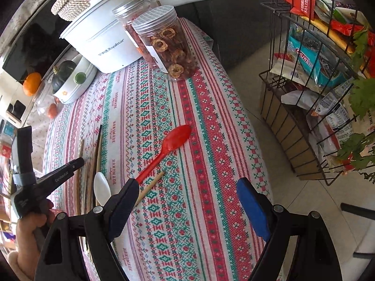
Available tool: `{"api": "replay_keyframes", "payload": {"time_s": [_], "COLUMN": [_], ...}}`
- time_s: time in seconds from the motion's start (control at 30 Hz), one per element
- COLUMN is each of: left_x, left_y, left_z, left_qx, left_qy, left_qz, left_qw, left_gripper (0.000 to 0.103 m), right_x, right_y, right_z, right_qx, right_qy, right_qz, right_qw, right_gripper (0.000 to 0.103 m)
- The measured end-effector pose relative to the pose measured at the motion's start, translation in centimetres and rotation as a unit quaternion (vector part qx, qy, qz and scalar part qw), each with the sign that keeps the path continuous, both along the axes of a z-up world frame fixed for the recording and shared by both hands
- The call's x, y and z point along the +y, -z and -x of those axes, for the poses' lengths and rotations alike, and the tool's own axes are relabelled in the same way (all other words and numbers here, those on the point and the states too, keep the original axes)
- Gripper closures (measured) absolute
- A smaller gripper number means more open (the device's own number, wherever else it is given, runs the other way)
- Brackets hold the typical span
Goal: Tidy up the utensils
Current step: 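Lower the left and right grippers and grasp another chopstick each, then carry the chopsticks to the pink basket and drop them in with both grippers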
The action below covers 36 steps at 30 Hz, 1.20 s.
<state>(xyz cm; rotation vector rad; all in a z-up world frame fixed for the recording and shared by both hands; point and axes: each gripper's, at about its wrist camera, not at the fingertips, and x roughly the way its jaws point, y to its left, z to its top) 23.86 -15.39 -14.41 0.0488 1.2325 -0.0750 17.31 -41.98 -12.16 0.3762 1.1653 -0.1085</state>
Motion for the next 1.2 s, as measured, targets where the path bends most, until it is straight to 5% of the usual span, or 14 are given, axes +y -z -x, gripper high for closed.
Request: {"api": "replay_keyframes", "payload": {"time_s": [0.27,0.43,0.63,0.8,1.03,1.2], "left_x": [-0.1,0.1,0.7,1.6,4.7,8.1], "left_y": [-1.9,-4.2,-6.7,-8.3,-10.5,-12.5], "left_z": [2.9,6.0,8.3,11.2,15.0,18.0], "left_qx": [-0.027,-0.064,-0.091,-0.110,-0.144,-0.185], "left_qy": [0.027,0.053,0.084,0.109,0.133,0.136], "left_qz": [0.037,0.051,0.077,0.092,0.121,0.151], "left_qw": [0.9986,0.9952,0.9893,0.9837,0.9731,0.9614], "left_gripper": [0.096,0.096,0.096,0.096,0.096,0.096], "right_x": [1.6,4.0,7.2,9.7,10.6,10.1], "right_y": [1.1,2.7,3.3,3.6,3.6,2.3], "right_z": [-0.8,-1.8,-2.7,-2.5,-1.0,1.4], "right_qx": [0.007,0.035,0.041,0.045,0.026,-0.009], "right_qy": [-0.006,-0.028,-0.029,-0.036,-0.039,-0.041], "right_qz": [-0.012,-0.006,0.039,0.125,0.097,0.056], "right_qw": [1.000,0.999,0.998,0.991,0.994,0.998], "right_gripper": [0.019,0.048,0.064,0.075,0.097,0.098]}}
